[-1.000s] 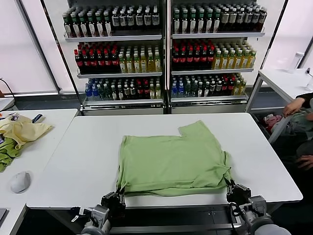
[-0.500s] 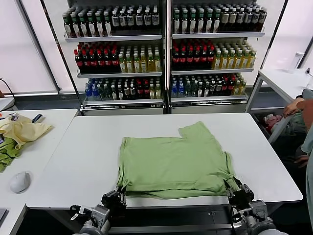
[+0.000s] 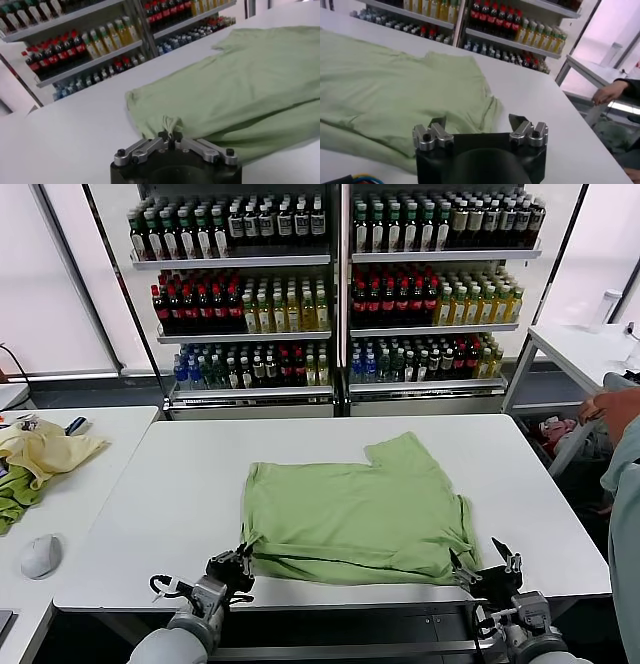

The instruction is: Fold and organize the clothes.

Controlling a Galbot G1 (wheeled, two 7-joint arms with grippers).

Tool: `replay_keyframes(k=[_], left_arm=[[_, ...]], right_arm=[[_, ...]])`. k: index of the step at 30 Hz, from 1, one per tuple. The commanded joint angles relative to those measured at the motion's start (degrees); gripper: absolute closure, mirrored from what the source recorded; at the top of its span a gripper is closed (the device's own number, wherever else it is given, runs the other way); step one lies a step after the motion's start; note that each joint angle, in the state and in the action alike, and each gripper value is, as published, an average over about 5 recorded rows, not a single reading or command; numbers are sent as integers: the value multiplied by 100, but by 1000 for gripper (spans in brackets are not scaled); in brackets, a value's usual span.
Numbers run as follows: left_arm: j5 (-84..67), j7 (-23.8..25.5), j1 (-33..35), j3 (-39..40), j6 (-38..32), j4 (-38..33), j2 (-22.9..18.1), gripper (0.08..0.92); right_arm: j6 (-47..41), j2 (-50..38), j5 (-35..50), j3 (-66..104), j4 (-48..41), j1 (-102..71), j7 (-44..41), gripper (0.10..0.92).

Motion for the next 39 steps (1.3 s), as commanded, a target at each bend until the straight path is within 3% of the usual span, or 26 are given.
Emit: replay_keyframes(k=[1,5,10,22,28,39], left_arm=[[-82,100,-168,17,-8,82,-19,785],[-349,52,-346,-109,-40,28,-81,673],[-998,-94,-1089,-197,-170,449,-252,526],[-1798,-240,-3123,286,-273,2540,-1086,202],[-1539,-261,-3786,593,-335,3531,-1515,178],[-1203,-271,-4346,718,-220,4777,-2067,177]], right_arm=[[424,-1,288,-4,-59,239,206,203],[408,-68,647,-79,-229,770,370,203],[197,-238,1083,-338,-682,1690,528,203],[-235,-300,1535,-1551,-2513,4059,669,203],[-341,-154,1616,-2043,-3400,4858,636,203],[-416,264,1363,-2477,-4718,5720,514,203]])
